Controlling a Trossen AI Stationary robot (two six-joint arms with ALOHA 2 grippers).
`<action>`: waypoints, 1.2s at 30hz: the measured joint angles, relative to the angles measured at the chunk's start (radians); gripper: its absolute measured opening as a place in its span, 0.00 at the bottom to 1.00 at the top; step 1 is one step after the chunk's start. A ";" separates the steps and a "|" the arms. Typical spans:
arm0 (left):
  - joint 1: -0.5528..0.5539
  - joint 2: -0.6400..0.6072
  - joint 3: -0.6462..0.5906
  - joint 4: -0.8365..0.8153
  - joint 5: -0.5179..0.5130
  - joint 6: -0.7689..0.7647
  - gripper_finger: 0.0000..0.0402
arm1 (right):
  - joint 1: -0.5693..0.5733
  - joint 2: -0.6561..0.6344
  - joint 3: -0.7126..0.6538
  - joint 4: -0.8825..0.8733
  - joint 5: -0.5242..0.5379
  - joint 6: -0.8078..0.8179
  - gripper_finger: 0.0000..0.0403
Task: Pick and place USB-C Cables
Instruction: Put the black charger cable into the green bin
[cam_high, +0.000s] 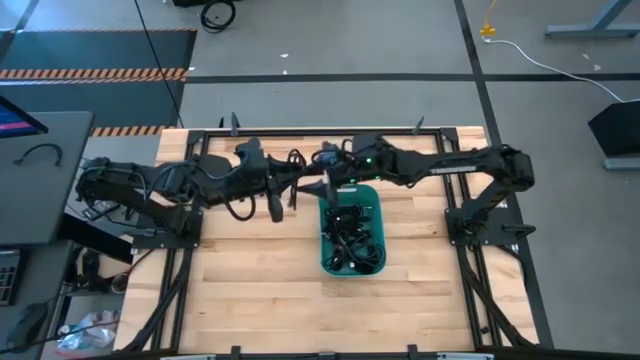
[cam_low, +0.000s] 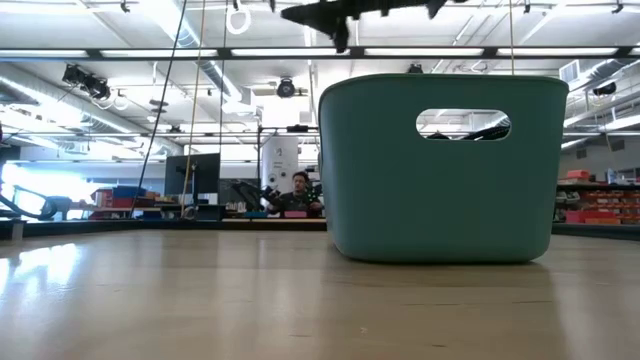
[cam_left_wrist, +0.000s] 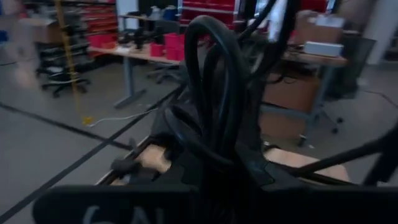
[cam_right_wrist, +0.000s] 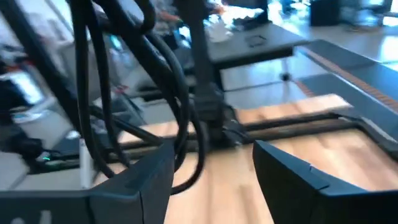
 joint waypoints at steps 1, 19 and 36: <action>0.000 0.000 0.000 0.010 0.018 0.007 0.11 | 0.000 0.017 0.000 0.039 -0.024 0.009 0.55; 0.000 0.001 0.000 0.028 0.058 0.009 0.12 | -0.015 0.126 0.114 0.073 -0.235 0.021 0.24; -0.003 0.000 0.000 0.081 0.172 0.087 0.39 | -0.050 0.122 0.114 0.033 -0.276 0.015 0.04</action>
